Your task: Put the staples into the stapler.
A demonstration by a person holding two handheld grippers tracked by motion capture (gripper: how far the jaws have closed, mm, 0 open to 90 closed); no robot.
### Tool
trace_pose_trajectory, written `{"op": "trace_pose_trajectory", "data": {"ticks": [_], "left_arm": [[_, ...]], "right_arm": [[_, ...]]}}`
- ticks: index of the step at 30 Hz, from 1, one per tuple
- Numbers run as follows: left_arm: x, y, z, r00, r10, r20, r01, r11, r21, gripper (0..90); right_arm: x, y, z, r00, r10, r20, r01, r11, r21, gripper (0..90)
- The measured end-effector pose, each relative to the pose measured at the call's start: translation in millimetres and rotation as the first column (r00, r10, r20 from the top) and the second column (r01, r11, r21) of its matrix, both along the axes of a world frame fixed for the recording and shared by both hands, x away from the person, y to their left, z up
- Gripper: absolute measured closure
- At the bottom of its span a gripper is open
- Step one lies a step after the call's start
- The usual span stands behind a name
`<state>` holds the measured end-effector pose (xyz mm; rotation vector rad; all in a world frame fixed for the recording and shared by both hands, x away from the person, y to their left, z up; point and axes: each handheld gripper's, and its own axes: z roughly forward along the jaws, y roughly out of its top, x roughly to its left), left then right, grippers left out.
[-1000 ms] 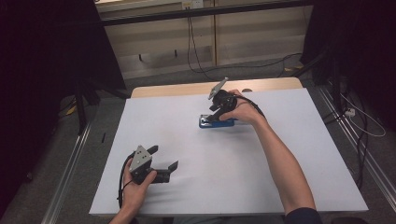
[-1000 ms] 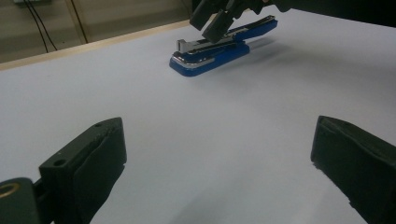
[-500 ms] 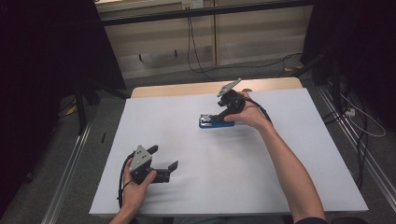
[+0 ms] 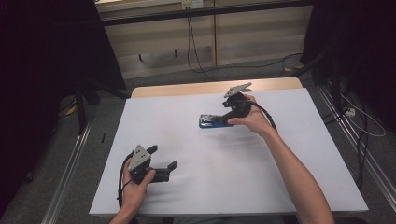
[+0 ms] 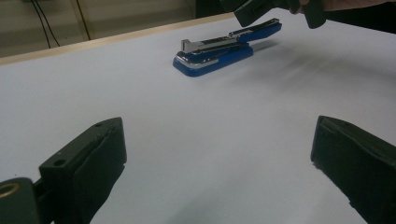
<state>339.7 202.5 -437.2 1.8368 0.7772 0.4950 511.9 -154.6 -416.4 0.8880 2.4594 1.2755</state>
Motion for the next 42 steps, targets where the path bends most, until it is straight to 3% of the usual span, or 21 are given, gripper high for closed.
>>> {"op": "trace_pose_trajectory", "data": {"ticks": [5, 9, 13, 14, 19, 23, 26, 32, 39, 42], "left_arm": [[0.6, 1.0, 0.0, 0.9999, 0.008, -0.009, -0.008, 0.9999, -0.009, 3.5], [1.0, 6.5, -0.3, 0.9997, 0.023, -0.008, -0.024, 0.9996, -0.018, 3.5], [1.7, 10.2, 0.0, 0.9993, 0.037, -0.008, -0.037, 0.9989, -0.027, 3.5], [1.8, 10.5, 0.0, 0.9993, 0.037, -0.009, -0.037, 0.9988, -0.031, 3.5], [1.6, 9.5, 0.3, 0.9994, 0.034, -0.005, -0.034, 0.9992, -0.023, 3.5], [4.2, 5.3, -2.2, 0.9991, 0.036, -0.024, -0.037, 0.9989, -0.028, 3.4], [7.6, -1.0, -6.1, 0.9978, 0.021, -0.062, -0.024, 0.9991, -0.035, 3.4], [8.3, -7.3, -4.0, 0.9991, 0.030, -0.029, -0.030, 0.9995, -0.002, 3.5], [9.3, -5.9, -3.0, 0.9993, 0.035, -0.010, -0.035, 0.9993, 0.013, 3.3], [9.9, -5.2, -0.8, 0.9996, 0.026, -0.013, -0.026, 0.9996, 0.006, 3.8]], "right_arm": [[-8.3, -1.2, -2.0, 0.9982, -0.060, 0.001, 0.060, 0.998, 0.023, 9.9], [-20.2, -2.9, -1.2, 0.9926, -0.118, 0.030, 0.116, 0.991, 0.060, 9.7], [-28.0, -8.3, -2.1, 0.9857, -0.160, 0.053, 0.156, 0.986, 0.064, 9.2], [-30.3, -10.1, -2.6, 0.9829, -0.169, 0.074, 0.166, 0.985, 0.045, 9.4], [-40.0, -18.9, -3.8, 0.9751, -0.203, 0.089, 0.199, 0.979, 0.052, 9.3], [-49.1, -28.5, -7.3, 0.9638, -0.254, 0.083, 0.250, 0.967, 0.048, 9.4], [-53.5, -35.8, -11.9, 0.9591, -0.271, 0.081, 0.269, 0.962, 0.042, 9.1], [-63.0, -49.0, -14.3, 0.9501, -0.299, 0.089, 0.295, 0.954, 0.054, 8.3], [-78.6, -57.5, -12.9, 0.9438, -0.322, 0.076, 0.314, 0.944, 0.102, 8.5], [-84.3, -58.5, -11.4, 0.9410, -0.325, 0.094, 0.316, 0.943, 0.102, 8.5]]}}
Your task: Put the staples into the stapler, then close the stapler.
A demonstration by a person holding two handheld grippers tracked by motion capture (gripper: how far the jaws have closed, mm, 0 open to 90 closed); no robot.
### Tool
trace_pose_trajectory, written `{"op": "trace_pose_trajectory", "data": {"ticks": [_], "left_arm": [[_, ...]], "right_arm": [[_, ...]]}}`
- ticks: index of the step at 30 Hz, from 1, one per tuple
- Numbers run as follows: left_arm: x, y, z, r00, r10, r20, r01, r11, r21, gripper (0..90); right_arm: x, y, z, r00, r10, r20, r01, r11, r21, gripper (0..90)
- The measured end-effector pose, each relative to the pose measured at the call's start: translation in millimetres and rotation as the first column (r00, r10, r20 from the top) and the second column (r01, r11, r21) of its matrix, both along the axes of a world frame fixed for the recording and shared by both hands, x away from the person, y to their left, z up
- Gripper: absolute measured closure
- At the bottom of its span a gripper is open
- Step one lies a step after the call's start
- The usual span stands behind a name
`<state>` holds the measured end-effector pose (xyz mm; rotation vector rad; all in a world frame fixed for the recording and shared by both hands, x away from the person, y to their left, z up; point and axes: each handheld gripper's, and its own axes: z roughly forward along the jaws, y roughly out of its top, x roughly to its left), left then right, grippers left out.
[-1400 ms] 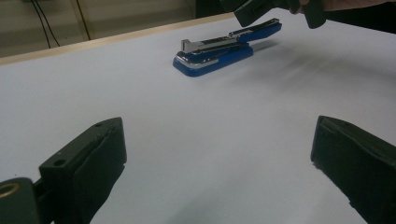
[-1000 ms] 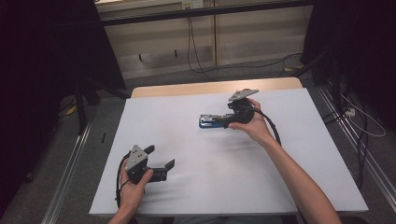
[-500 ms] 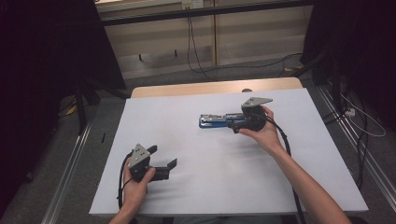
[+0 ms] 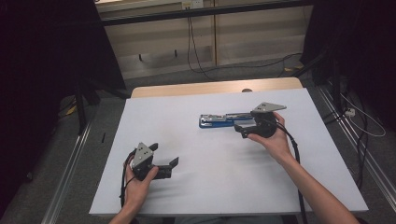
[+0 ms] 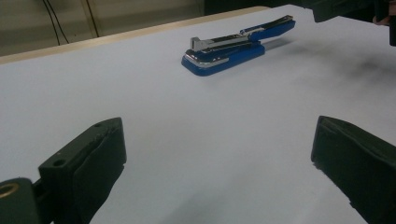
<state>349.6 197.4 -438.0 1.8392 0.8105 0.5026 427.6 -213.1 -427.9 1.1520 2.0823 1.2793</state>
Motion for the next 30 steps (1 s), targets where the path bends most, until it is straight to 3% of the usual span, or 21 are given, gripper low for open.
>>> {"op": "trace_pose_trajectory", "data": {"ticks": [6, 13, 16, 20, 23, 25, 28, 30], "left_arm": [[6.2, -2.3, 0.5, 0.9999, 0.012, 0.004, -0.012, 0.9997, 0.020, 4.0], [22.1, -8.2, -5.0, 0.9989, 0.031, -0.036, -0.031, 0.9994, 0.015, 5.5], [27.8, -14.1, -2.8, 0.9997, 0.017, -0.015, -0.017, 0.9994, 0.032, 5.8], [37.0, -25.4, 1.9, 0.9998, -0.014, 0.012, 0.013, 0.9997, 0.023, 5.8], [44.5, -34.3, 2.7, 0.9998, -0.017, 0.009, 0.017, 0.9997, 0.015, 7.0], [49.5, -39.9, 2.8, 0.9996, -0.025, -0.009, 0.025, 0.9996, 0.009, 7.0], [54.6, -46.0, 3.8, 0.9993, -0.036, -0.002, 0.036, 0.9993, -0.009, 7.0], [57.8, -48.8, 5.4, 0.9991, -0.043, -0.008, 0.043, 0.9991, 0.003, 7.0]], "right_arm": [[-7.0, -2.7, -1.4, 1.0000, 0.002, 0.000, -0.002, 1.000, -0.005, 9.1], [-16.3, -5.5, 0.7, 0.9998, -0.011, 0.018, 0.010, 1.000, 0.009, 10.5], [-18.9, -7.7, -0.4, 0.9997, -0.011, 0.023, 0.011, 1.000, 0.004, 10.7], [-19.6, -12.0, -1.5, 0.9995, -0.018, 0.027, 0.018, 1.000, -0.007, 11.9], [-23.9, -14.8, -0.5, 0.9974, -0.027, 0.066, 0.028, 1.000, -0.006, 17.9], [-25.1, -15.1, 0.2, 0.9979, -0.023, 0.060, 0.024, 1.000, -0.011, 16.2], [-26.1, -17.2, -1.4, 0.9982, -0.028, 0.053, 0.028, 1.000, -0.006, 16.2], [-26.4, -18.8, -3.1, 0.9983, -0.034, 0.047, 0.034, 0.999, -0.006, 16.4]]}}
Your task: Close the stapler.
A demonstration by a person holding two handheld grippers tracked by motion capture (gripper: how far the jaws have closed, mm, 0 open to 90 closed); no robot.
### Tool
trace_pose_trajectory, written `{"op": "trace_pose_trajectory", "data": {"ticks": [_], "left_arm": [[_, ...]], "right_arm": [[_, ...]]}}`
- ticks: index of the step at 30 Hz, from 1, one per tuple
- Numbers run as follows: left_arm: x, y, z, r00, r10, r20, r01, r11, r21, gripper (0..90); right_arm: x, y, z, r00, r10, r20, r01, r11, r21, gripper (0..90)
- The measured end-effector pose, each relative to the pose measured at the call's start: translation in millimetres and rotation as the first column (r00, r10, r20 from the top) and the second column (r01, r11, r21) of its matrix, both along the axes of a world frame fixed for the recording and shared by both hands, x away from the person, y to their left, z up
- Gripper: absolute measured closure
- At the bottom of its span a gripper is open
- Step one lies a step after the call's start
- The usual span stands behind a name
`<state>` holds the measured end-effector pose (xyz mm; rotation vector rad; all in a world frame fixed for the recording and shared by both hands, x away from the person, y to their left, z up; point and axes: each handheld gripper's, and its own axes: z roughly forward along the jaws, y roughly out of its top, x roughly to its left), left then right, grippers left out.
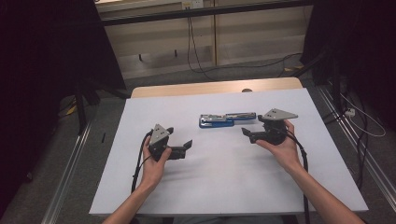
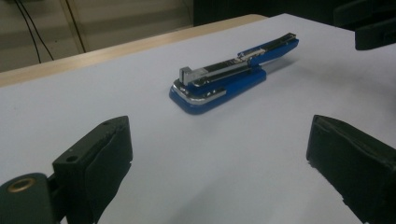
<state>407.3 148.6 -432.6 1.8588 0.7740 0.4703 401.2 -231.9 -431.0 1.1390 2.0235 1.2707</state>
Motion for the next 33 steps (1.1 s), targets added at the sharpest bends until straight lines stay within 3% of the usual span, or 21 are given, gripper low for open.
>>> {"op": "trace_pose_trajectory", "data": {"ticks": [2, 5, 8, 14, 16, 18, 24, 30, 33], "left_arm": [[3.6, -2.6, 2.0, 1.0000, 0.002, 0.008, -0.002, 1.0000, 0.003, 7.0], [8.6, -4.1, 3.5, 0.9998, 0.017, 0.007, -0.017, 0.9986, -0.051, 5.4], [14.4, -4.8, 4.1, 0.9998, 0.016, 0.013, -0.015, 0.9998, -0.014, 5.3], [24.9, -5.6, 4.8, 0.9988, 0.030, 0.039, -0.029, 0.9991, -0.032, 5.2], [28.0, -6.6, 2.1, 0.9988, 0.012, 0.046, -0.011, 0.9996, -0.026, 5.3], [30.6, -8.6, 0.7, 0.9988, 0.000, 0.049, 0.000, 1.0000, 0.008, 5.2], [40.2, -17.6, 0.8, 0.9983, 0.008, 0.059, -0.008, 1.0000, 0.002, 5.0], [51.3, -28.7, -3.5, 0.9995, 0.012, 0.030, -0.013, 0.9997, 0.023, 3.0], [57.7, -33.9, -5.2, 0.9990, 0.022, 0.040, -0.023, 0.9990, 0.038, 3.6]], "right_arm": [[0.5, -2.2, -2.7, 0.9999, -0.006, -0.015, 0.006, 1.000, 0.004, 17.1], [1.9, -5.5, -5.4, 0.9995, -0.013, -0.027, 0.014, 1.000, 0.016, 18.8], [3.1, -8.3, -6.5, 0.9994, -0.025, -0.026, 0.025, 1.000, 0.006, 18.5], [4.6, -11.9, -8.7, 0.9986, -0.033, -0.041, 0.033, 0.999, 0.010, 21.6], [5.4, -12.5, -10.2, 0.9985, -0.028, -0.047, 0.029, 1.000, 0.007, 22.7], [6.3, -12.6, -12.0, 0.9983, -0.022, -0.054, 0.023, 1.000, 0.011, 26.0], [9.6, -13.5, -15.8, 0.9978, -0.024, -0.062, 0.025, 1.000, 0.004, 38.4], [9.9, -14.7, -15.2, 0.9982, -0.026, -0.055, 0.026, 1.000, 0.006, 51.0], [11.1, -14.8, -16.7, 0.9980, -0.026, -0.058, 0.027, 1.000, 0.011, 58.0]]}}
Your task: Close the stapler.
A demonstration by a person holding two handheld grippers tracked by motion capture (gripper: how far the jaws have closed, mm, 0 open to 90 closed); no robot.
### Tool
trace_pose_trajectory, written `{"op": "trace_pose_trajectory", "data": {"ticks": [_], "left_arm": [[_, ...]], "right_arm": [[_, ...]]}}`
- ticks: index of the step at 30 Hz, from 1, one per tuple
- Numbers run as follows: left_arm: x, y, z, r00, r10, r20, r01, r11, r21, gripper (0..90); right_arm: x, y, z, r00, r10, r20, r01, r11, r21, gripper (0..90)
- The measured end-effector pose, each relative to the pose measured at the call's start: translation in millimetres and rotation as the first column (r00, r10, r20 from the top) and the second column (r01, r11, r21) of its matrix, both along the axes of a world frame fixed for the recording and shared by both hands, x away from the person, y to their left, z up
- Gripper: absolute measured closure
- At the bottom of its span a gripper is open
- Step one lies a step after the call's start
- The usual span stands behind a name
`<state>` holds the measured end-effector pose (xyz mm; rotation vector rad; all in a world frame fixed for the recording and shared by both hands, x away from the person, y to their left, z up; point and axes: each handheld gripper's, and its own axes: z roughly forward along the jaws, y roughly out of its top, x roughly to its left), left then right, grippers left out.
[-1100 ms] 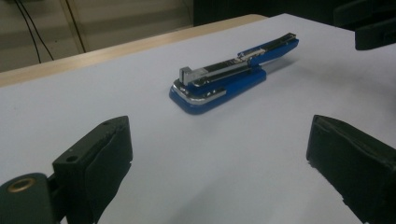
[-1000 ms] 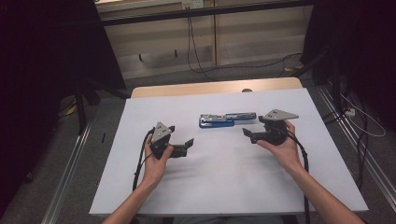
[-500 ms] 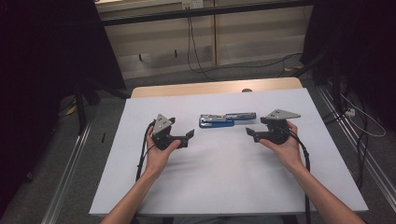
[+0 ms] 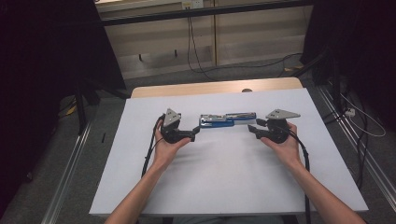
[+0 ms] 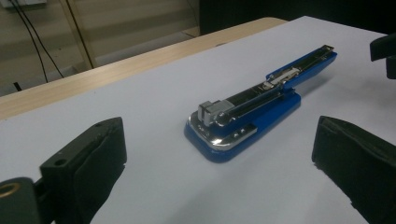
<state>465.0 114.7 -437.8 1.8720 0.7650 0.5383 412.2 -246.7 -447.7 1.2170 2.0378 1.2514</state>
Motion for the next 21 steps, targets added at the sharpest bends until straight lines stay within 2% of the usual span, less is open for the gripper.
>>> {"op": "trace_pose_trajectory", "data": {"ticks": [2, 5, 8, 10, 11, 14, 16, 18, 19, 21], "left_arm": [[3.2, -3.0, 1.4, 1.0000, 0.002, 0.007, -0.002, 1.0000, -0.002, 4.0], [8.3, -7.9, 6.3, 1.0000, 0.002, 0.009, -0.002, 1.0000, -0.008, 5.3], [12.5, -12.0, 11.1, 0.9996, 0.008, 0.026, -0.008, 1.0000, 0.004, 5.9], [15.0, -13.3, 13.6, 0.9996, 0.018, 0.024, -0.018, 0.9998, -0.001, 6.7], [15.8, -14.0, 14.2, 0.9996, 0.016, 0.025, -0.016, 0.9999, -0.003, 8.6], [16.1, -15.5, 13.3, 0.9999, 0.002, 0.013, -0.002, 1.0000, 0.000, 12.4], [14.9, -15.9, 10.7, 0.9999, -0.006, -0.016, 0.006, 1.0000, 0.002, 12.5], [14.2, -15.8, 8.7, 0.9998, -0.015, -0.014, 0.015, 0.9998, 0.016, 17.6], [14.0, -16.1, 8.2, 0.9997, -0.026, 0.003, 0.026, 0.9995, 0.015, 21.7], [14.7, -15.7, 8.6, 0.9996, -0.028, 0.006, 0.028, 0.9996, -0.003, 28.5]], "right_arm": [[0.9, 1.0, -1.1, 0.9999, 0.012, 0.000, -0.012, 1.000, -0.002, 60.4], [1.8, 4.3, -2.8, 0.9993, 0.038, -0.003, -0.038, 0.999, -0.010, 71.8], [2.6, 6.0, -3.5, 0.9984, 0.056, -0.007, -0.056, 0.998, -0.018, 83.2], [2.8, 6.6, -4.0, 0.9981, 0.058, -0.020, -0.059, 0.997, -0.040, 87.6], [2.8, 6.3, -4.7, 0.9980, 0.057, -0.029, -0.058, 0.998, -0.034, 90.0], [3.0, 5.2, -5.2, 0.9975, 0.063, -0.033, -0.064, 0.998, -0.028, 90.0], [2.8, 4.6, -5.0, 0.9974, 0.064, -0.032, -0.065, 0.998, -0.024, 90.0], [2.6, 4.4, -5.3, 0.9975, 0.066, -0.026, -0.066, 0.997, -0.025, 90.0], [2.6, 4.4, -5.7, 0.9975, 0.069, -0.019, -0.069, 0.997, -0.020, 90.0], [2.5, 4.9, -6.2, 0.9970, 0.078, 0.005, -0.078, 0.997, -0.023, 90.0]]}}
